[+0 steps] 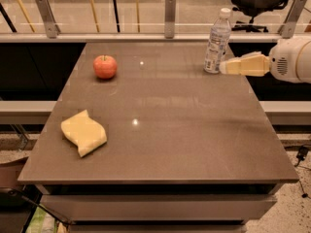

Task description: Pick blue plastic bottle

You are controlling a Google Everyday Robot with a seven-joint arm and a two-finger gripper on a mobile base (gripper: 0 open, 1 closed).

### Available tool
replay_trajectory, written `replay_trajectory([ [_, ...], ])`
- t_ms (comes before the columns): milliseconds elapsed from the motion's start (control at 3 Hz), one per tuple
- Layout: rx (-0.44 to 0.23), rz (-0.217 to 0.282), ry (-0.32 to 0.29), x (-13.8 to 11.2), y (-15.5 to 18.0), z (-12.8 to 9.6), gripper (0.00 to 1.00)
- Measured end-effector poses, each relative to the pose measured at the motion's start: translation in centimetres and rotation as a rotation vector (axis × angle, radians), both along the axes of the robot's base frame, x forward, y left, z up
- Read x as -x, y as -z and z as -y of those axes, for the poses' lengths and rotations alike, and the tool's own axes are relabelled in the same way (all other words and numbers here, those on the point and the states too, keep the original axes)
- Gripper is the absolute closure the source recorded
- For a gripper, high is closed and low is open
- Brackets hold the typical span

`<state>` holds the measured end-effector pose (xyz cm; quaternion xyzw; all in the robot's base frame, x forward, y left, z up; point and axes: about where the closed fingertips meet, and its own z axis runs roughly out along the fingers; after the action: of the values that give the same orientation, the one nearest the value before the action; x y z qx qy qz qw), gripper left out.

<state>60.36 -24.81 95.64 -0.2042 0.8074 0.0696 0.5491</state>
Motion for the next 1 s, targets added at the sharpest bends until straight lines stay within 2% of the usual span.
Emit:
replay_trajectory([
  [333,-0.079,0.028,0.004,-1.9,0.6,-0.8,0.00],
  [1000,-0.160,0.091,-0.015,-6.8,1.3,-2.1,0.00],
])
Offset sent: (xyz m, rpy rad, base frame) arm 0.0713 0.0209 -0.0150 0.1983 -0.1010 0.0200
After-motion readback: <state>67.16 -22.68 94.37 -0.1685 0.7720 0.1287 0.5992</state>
